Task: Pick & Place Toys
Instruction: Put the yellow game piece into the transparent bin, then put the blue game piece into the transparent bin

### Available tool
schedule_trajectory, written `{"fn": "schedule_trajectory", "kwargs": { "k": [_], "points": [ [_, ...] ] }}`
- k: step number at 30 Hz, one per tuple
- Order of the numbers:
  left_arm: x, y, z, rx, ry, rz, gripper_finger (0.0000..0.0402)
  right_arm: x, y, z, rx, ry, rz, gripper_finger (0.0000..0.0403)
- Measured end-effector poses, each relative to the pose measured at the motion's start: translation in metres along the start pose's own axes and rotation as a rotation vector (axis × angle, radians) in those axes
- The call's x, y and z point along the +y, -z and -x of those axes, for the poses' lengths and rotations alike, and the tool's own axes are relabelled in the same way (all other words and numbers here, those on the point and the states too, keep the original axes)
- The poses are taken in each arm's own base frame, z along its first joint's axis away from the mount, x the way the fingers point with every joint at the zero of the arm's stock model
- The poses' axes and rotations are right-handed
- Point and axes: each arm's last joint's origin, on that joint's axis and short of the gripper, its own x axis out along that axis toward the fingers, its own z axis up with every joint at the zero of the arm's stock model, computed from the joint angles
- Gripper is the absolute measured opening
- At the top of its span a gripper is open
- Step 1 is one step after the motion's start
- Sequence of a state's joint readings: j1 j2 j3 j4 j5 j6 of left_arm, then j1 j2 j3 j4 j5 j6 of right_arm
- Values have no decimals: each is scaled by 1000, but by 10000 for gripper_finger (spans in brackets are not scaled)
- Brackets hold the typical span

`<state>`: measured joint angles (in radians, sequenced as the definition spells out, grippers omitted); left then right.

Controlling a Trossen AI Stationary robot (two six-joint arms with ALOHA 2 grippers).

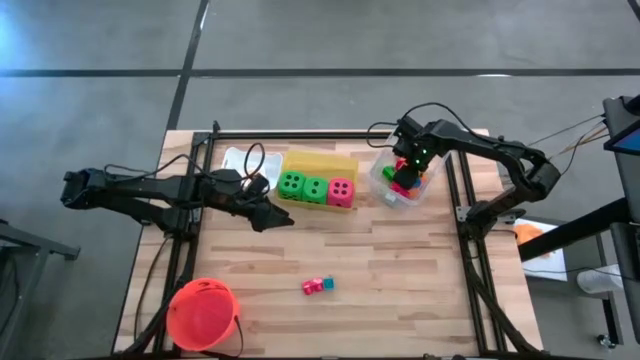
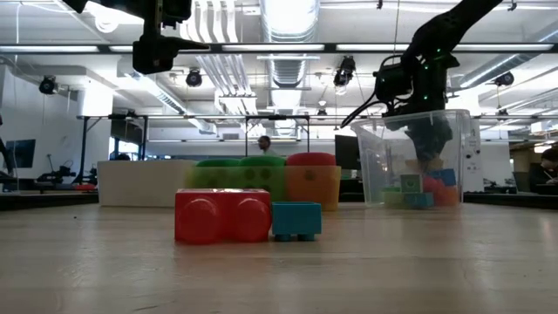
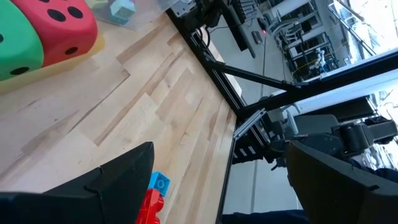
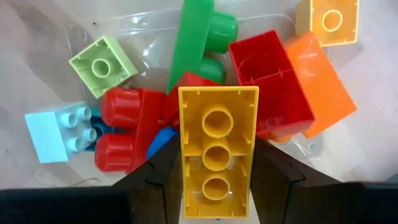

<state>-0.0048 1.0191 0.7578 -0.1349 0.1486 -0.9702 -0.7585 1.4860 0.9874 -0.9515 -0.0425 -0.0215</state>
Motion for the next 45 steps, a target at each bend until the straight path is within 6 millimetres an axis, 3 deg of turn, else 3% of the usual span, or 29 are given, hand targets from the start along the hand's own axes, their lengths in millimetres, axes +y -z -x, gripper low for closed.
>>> {"fn": "schedule_trajectory", "kwargs": {
  "k": [17,24,29,34,45],
  "points": [
    [0,0,0,0,0,7,350,2,0,-1,-5,-3,-16,131],
    [0,0,0,0,0,6,350,2,-1,0,-6,-3,-41,268],
    [1,0,0,4,-6,6,350,2,-1,0,0,-2,-56,333],
    [4,3,0,27,-39,11,350,2,0,0,6,-4,-61,360],
    [5,3,-2,32,-49,70,350,3,3,7,-6,-42,-52,364]
  ]
}}
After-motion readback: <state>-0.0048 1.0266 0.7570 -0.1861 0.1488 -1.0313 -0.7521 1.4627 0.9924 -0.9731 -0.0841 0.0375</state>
